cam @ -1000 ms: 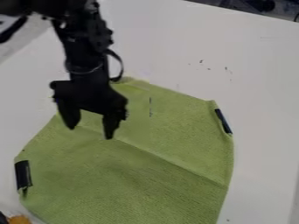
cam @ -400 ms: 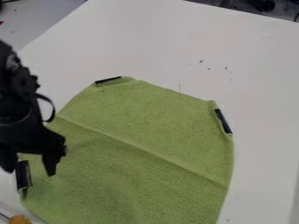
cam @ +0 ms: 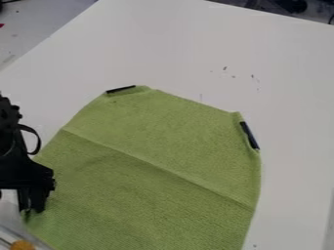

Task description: Fold the cloth from bottom left to top right

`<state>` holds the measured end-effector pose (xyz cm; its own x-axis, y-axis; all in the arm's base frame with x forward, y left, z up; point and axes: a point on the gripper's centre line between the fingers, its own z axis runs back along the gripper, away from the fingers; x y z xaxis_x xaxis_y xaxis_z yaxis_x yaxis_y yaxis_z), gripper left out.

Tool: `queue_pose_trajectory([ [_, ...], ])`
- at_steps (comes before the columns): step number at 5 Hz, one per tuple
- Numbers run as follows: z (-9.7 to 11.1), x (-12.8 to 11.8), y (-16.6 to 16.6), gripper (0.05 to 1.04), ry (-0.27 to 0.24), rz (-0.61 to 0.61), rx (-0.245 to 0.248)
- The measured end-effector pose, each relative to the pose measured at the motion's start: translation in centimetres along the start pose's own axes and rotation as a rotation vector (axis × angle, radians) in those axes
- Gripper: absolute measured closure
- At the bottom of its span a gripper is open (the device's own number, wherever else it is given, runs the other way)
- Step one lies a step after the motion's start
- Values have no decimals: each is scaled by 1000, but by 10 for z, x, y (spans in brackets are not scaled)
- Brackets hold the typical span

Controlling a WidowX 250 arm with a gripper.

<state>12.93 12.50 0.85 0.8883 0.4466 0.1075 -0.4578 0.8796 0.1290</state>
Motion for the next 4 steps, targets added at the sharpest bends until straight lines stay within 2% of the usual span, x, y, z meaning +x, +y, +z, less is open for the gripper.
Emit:
queue_pose_trajectory([
  [1, -2, 1, 6, 83, -7, -6, 4],
  [2, -2, 7, 8, 136, -8, 4, 10],
  [4, -4, 12, 6, 732, 0, -1, 6],
])
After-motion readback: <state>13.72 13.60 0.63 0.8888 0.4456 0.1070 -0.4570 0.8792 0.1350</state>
